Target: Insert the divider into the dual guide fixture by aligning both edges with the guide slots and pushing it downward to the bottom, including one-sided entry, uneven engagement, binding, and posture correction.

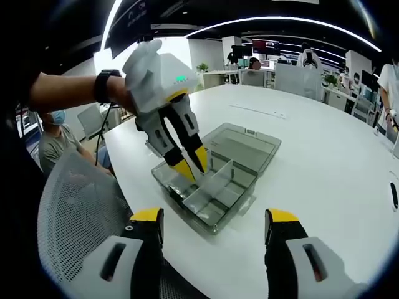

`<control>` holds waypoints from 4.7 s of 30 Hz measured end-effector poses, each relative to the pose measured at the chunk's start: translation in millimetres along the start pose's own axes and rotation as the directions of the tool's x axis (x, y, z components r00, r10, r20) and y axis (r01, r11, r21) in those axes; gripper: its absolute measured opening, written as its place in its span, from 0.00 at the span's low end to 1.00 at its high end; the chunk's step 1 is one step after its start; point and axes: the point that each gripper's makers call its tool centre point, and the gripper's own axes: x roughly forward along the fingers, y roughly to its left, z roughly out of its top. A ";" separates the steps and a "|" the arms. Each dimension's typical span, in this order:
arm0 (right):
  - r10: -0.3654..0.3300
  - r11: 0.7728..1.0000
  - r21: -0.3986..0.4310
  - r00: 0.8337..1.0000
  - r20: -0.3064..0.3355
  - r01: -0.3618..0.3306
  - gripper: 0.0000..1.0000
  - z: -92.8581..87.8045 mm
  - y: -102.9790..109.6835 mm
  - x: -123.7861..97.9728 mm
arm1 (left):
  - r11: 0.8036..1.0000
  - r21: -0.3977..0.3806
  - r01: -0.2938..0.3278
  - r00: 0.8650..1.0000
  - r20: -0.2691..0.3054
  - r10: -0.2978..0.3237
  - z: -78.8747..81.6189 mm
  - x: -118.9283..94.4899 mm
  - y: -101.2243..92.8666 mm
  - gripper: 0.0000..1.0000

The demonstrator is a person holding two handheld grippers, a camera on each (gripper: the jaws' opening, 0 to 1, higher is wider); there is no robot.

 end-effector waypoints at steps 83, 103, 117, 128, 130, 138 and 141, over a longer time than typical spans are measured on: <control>0.100 0.994 -0.057 0.995 0.025 -0.098 0.70 23.4 17.3 14.7 | 0.802 -0.543 -0.248 0.802 0.350 0.484 -3.1 -74.3 -3.3 0.47; 0.114 0.992 -0.051 0.993 0.013 -0.113 0.69 18.5 26.1 13.1 | 0.648 -0.682 -0.339 0.743 0.229 0.629 -58.0 -100.6 -0.5 0.48; 0.129 0.990 -0.054 0.992 0.007 -0.128 0.69 20.7 28.7 17.0 | 0.479 -0.793 -0.376 0.712 0.084 0.697 -117.0 -110.1 0.8 0.49; 0.127 0.991 -0.032 0.992 0.016 -0.126 0.69 20.1 29.5 16.8 | 0.408 -0.831 -0.378 0.747 -0.014 0.665 -151.7 -99.1 -1.6 0.51; 0.129 0.991 -0.026 0.991 0.018 -0.129 0.69 19.8 30.0 16.5 | 0.391 -0.838 -0.381 0.745 -0.028 0.667 -156.6 -98.9 -0.3 0.51; 0.121 0.993 -0.019 0.993 0.017 -0.121 0.69 19.0 26.9 17.8 | 0.317 -0.851 -0.419 0.755 -0.132 0.642 -187.9 -91.7 5.6 0.51; 0.120 0.993 -0.018 0.993 0.015 -0.120 0.69 18.8 26.1 18.6 | 0.301 -0.841 -0.450 0.758 -0.181 0.627 -200.1 -88.7 6.1 0.51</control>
